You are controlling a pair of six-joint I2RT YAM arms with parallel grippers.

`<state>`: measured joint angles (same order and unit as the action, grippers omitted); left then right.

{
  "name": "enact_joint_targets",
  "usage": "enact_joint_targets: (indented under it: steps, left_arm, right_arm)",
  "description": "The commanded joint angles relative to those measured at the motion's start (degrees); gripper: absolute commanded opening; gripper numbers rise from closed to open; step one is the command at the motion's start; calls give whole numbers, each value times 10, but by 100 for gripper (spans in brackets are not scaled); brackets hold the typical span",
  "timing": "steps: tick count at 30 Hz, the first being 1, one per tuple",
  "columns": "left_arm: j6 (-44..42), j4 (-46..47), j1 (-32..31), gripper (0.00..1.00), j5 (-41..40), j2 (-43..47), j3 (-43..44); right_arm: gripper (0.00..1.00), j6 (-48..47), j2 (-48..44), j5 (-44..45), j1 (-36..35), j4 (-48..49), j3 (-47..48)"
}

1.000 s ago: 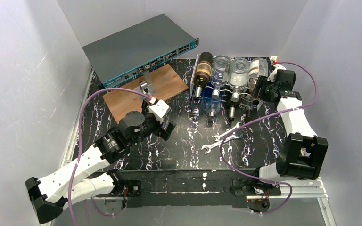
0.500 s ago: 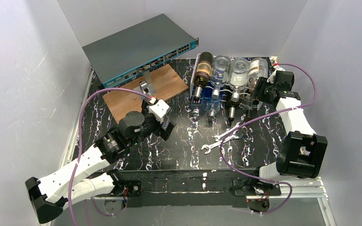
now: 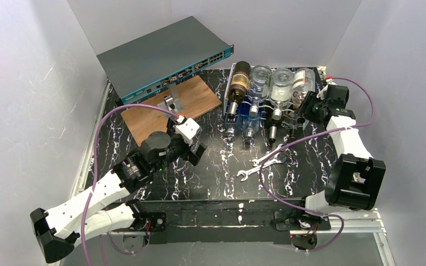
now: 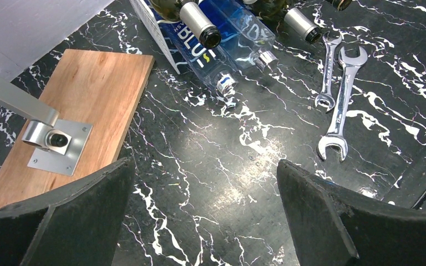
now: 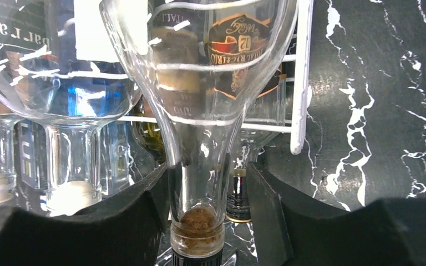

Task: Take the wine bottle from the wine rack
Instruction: Pick up the wine bottle from the wine rack.

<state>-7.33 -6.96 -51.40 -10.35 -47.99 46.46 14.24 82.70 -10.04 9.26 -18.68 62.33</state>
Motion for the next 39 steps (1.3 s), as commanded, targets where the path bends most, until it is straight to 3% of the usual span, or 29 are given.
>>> enact_joint_targets:
  steps: [1,10,17,19,28,39]
  left_arm:
    - [-6,11,1,99,-13,5,-4]
    - [-7,12,0,99,-15,-1,-5]
    - [-9,12,0,99,-19,-1,-6]
    - [-9,12,0,99,-20,-2,-6]
    - [-11,10,0,99,-22,-8,-7]
    - [-11,11,1,99,-22,-7,-8]
  right_arm:
    - [58,38,0,-38,26,35,-9]
    - [57,85,8,-97,61,59,-25]
    - [50,135,5,-150,90,82,-48]
    - [53,152,8,-168,103,90,-56]
    - [49,174,30,-203,118,115,-64]
    - [13,194,23,-238,137,144,-78]
